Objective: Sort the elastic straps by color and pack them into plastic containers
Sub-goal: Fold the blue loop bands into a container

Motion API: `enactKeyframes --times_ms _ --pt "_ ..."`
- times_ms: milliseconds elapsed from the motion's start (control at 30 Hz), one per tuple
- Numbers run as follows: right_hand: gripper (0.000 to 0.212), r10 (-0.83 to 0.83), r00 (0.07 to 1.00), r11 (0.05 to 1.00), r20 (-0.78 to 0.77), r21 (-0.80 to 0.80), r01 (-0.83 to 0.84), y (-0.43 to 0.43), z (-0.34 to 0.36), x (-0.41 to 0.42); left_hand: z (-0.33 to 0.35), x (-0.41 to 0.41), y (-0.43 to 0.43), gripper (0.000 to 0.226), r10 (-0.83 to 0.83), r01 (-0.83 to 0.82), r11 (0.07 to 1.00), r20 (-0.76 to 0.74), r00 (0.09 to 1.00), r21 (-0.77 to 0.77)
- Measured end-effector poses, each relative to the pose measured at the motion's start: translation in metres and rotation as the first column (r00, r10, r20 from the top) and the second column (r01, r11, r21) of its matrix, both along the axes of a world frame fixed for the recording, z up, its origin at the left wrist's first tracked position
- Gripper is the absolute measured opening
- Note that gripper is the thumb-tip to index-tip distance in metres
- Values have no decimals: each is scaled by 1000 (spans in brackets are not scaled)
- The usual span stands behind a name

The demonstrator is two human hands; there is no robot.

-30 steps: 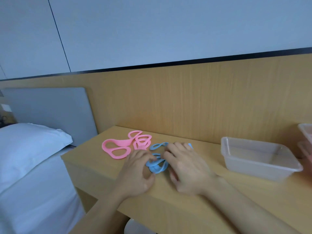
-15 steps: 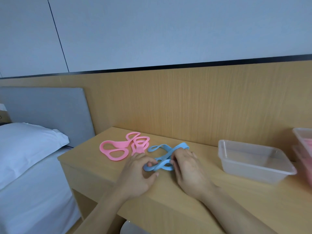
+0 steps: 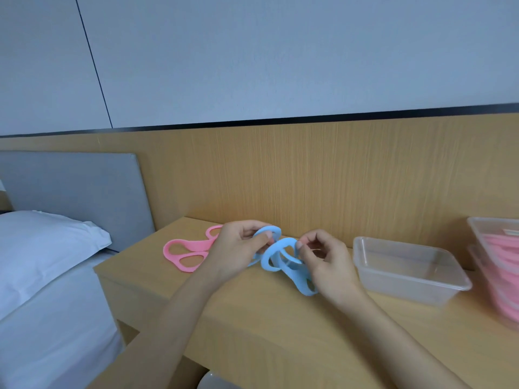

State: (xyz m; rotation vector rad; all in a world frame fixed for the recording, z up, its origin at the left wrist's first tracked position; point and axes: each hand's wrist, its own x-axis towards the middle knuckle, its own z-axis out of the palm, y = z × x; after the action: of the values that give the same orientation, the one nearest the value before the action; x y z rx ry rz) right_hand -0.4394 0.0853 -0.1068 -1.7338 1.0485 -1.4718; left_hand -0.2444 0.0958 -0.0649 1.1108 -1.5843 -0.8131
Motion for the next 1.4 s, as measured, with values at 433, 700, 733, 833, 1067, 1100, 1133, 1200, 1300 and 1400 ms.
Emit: enactKeyframes --times_ms 433,700,733,833,1067,1100,1133,1200,1300,1400 --pt "16 6 968 999 252 -44 6 16 64 -15 68 -31 1 20 -121 119 993 -131 984 -23" --pt "14 19 948 1000 318 -3 -19 32 105 -30 99 -42 3 23 -271 266 962 -154 950 -58" --pt "14 13 948 1000 317 -7 -11 34 108 -30 101 -45 3 19 -245 239 969 -132 960 -65" --pt "14 7 944 1000 330 -25 1 40 116 -35 111 -51 3 19 -252 247 966 -70 965 -70" --pt "15 10 937 995 349 -96 26 49 134 -49 130 -61 5 30 -454 452 891 -81 887 -50" --pt "16 11 939 994 343 -103 26 50 136 -50 132 -62 4 31 -479 477 878 -115 871 -41" --pt "15 9 941 994 339 -108 29 51 137 -51 134 -63 4 32 -499 499 866 -146 854 -33" --pt "15 5 942 993 336 -116 37 53 139 -53 136 -64 4 33 -525 532 846 -200 827 -22" --pt "15 28 937 992 347 -125 17 58 140 -54 138 -62 3 30 -542 561 828 -261 798 -5" --pt "16 82 926 993 368 -105 -46 63 137 -55 130 -55 1 28 -456 479 877 -264 850 25"
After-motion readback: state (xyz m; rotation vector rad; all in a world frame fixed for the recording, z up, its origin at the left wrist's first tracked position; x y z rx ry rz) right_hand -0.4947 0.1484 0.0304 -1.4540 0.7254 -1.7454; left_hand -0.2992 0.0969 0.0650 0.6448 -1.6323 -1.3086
